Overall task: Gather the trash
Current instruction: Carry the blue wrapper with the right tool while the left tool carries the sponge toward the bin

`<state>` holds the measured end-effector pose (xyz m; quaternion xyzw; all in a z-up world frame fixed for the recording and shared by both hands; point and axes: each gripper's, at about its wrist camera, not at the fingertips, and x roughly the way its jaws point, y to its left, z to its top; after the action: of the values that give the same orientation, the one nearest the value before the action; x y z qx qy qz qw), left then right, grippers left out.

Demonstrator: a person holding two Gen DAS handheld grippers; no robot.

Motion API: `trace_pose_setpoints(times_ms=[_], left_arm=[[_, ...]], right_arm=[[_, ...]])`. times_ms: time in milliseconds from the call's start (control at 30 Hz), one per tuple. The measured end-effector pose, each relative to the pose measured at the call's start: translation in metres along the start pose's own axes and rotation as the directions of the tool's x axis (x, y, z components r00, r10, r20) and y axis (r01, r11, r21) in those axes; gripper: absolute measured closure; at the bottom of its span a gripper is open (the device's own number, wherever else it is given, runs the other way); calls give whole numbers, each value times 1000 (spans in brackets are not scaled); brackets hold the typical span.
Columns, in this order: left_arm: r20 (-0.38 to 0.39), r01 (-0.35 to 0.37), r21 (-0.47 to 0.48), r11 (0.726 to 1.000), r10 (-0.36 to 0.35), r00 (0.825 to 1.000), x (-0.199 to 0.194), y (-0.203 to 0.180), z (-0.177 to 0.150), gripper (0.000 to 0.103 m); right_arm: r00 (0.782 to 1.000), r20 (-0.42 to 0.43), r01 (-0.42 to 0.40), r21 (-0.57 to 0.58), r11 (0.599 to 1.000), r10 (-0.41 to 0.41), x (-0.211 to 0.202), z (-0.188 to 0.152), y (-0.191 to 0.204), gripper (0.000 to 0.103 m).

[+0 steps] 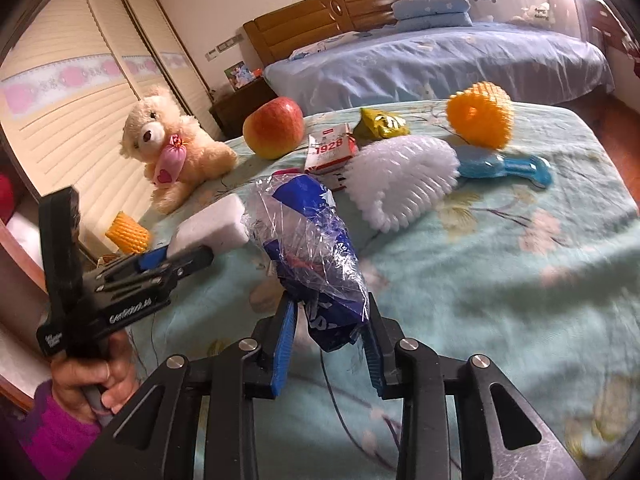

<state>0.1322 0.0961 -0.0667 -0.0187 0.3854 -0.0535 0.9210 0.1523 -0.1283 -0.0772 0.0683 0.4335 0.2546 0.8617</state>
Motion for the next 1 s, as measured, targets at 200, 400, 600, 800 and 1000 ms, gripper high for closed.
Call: trace_pose_setpoints(times_ms=[200, 400, 600, 800, 1000], left_arm=[[-21, 49, -17, 999, -50, 999, -3, -30, -9, 54], [-3, 98, 0, 995, -98, 995, -10, -68, -11, 54], [-7, 133, 23, 991, -133, 991, -10, -98, -11, 54], [-8, 171, 28, 985, -171, 985, -8, -126, -10, 54], [-16, 213, 42, 976, -212, 977, -7, -155, -6, 54]], right_arm=[[999, 28, 31, 27, 999, -32, -24, -12, -15, 71], [995, 60, 78, 63, 995, -82, -49, -20, -38, 71], [987, 88, 127, 92, 988, -135, -71, -28, -59, 71], [976, 120, 168, 125, 978, -183, -94, -36, -80, 71], [968, 131, 192, 169, 967, -215, -109, -44, -101, 71]])
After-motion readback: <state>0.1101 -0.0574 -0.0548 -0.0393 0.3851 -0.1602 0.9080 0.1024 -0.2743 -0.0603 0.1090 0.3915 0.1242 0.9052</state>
